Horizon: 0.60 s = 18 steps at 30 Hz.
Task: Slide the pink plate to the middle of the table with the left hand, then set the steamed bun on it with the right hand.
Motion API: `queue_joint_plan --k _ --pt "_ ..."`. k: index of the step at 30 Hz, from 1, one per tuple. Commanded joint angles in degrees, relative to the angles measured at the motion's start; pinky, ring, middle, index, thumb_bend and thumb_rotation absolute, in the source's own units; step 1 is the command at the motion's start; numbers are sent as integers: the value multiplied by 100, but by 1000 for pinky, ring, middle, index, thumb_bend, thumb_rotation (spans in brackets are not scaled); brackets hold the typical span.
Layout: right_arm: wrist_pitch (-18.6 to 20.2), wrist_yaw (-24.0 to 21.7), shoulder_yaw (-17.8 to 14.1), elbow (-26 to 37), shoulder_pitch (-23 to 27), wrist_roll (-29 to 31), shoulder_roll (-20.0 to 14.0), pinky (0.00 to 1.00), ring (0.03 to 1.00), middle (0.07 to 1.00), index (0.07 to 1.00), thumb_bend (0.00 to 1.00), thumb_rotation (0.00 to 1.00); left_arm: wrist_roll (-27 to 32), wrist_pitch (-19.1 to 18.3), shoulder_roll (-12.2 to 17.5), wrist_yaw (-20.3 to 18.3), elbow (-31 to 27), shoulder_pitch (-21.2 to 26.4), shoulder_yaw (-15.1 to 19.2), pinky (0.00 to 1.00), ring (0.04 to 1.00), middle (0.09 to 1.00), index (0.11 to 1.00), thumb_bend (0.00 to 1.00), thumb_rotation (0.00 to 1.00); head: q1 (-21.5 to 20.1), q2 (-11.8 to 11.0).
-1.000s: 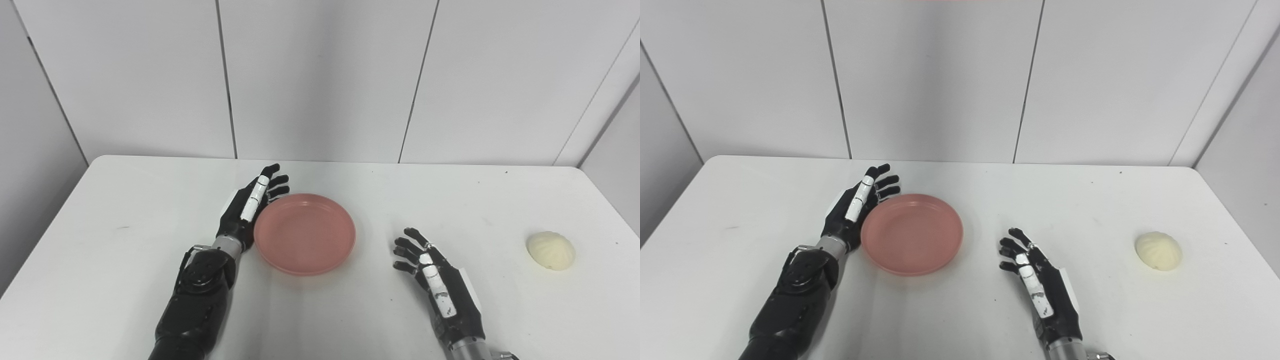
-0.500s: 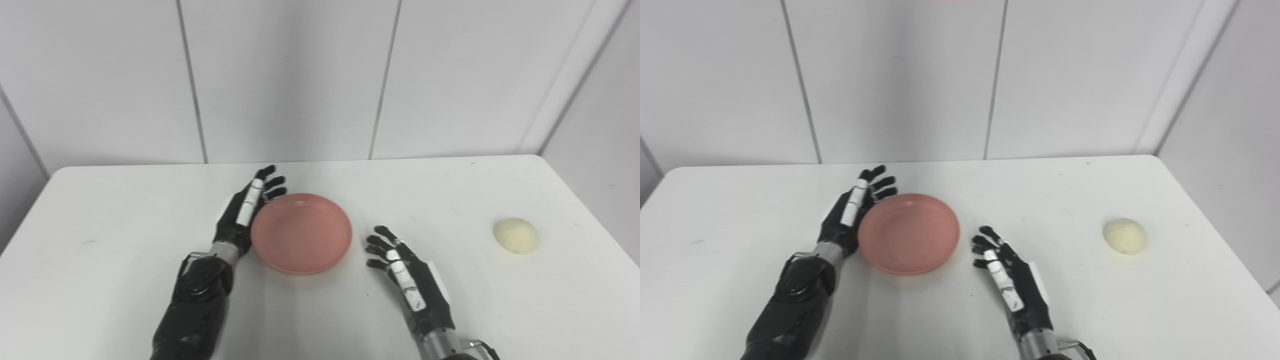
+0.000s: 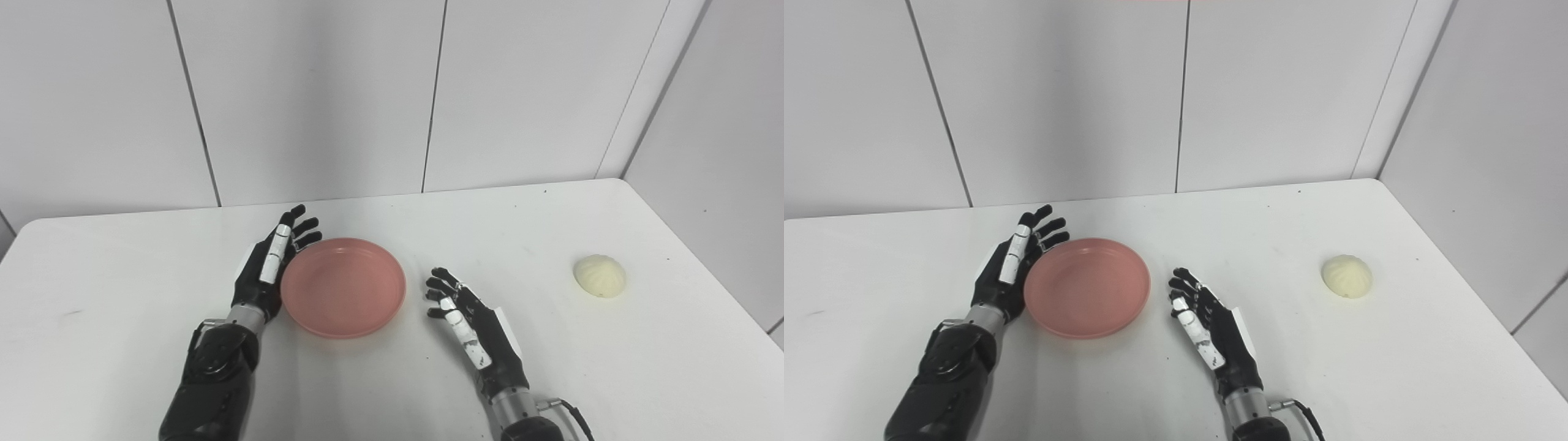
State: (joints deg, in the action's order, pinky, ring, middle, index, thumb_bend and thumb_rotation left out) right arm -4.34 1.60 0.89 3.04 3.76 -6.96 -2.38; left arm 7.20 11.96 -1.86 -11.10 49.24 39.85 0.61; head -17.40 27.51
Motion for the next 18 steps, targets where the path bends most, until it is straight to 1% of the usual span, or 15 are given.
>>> queue_joint_plan --k 1,3,6,8,9,10,11,13,14,15,16,17,18 --pt "-532 294 34 -157 53 -385 27 766 844 879 853 683 887 -19 -182 114 -61 67 -149 -4 823 826 860 889 688 904 -41 -35" --pt "-753 512 50 -217 88 -703 28 777 857 897 856 650 885 10 -213 136 -95 -7 -179 17 824 829 863 891 669 906 -64 -54" --pt "-910 700 27 -204 140 -930 24 819 886 927 870 639 870 54 -236 152 -113 -11 -187 60 820 829 857 884 659 899 -119 -96" --pt "-1016 851 -2 -186 185 -1064 4 820 883 925 868 644 858 67 -230 154 -116 8 -183 75 824 832 855 882 661 894 -141 -124" --pt "-1065 926 -13 -176 207 -1127 -12 811 875 918 864 662 859 70 -229 155 -119 4 -185 78 833 836 857 884 663 892 -141 -124" --pt "-1063 1004 -43 -106 245 -1279 -83 810 875 918 864 663 859 79 -231 152 -122 8 -186 85 833 836 858 885 663 892 -145 -141" --pt "-1057 1058 -62 -57 271 -1386 -137 802 872 916 875 709 894 85 -232 149 -125 12 -186 90 833 836 857 885 675 885 -144 -143" --pt "-1132 1110 -151 -12 406 -1674 -449 786 859 903 891 759 915 102 -254 127 -115 -1 -192 103 829 832 856 887 674 883 -130 -149" --pt "-1107 1150 -240 -12 482 -1825 -623 778 853 896 898 776 919 99 -263 114 -104 -21 -199 100 827 830 856 888 672 883 -113 -157" --pt "-1083 1181 -301 -14 532 -1929 -736 780 845 883 903 841 928 95 -268 106 -96 -34 -205 97 823 829 853 887 665 891 -113 -157" --pt "-706 1029 -436 320 608 -1967 -876 781 843 878 905 863 930 90 -269 96 -87 -27 -202 94 822 829 852 887 662 893 -94 -161" --pt "-277 849 -556 697 682 -2022 -995 761 829 862 908 843 888 90 -281 87 -79 -29 -203 95 818 827 849 883 661 895 -85 -163" --pt "25 714 -627 966 726 -2046 -1061 752 825 857 909 836 874 92 -290 81 -74 -31 -204 97 818 827 848 883 660 895 -87 -164"
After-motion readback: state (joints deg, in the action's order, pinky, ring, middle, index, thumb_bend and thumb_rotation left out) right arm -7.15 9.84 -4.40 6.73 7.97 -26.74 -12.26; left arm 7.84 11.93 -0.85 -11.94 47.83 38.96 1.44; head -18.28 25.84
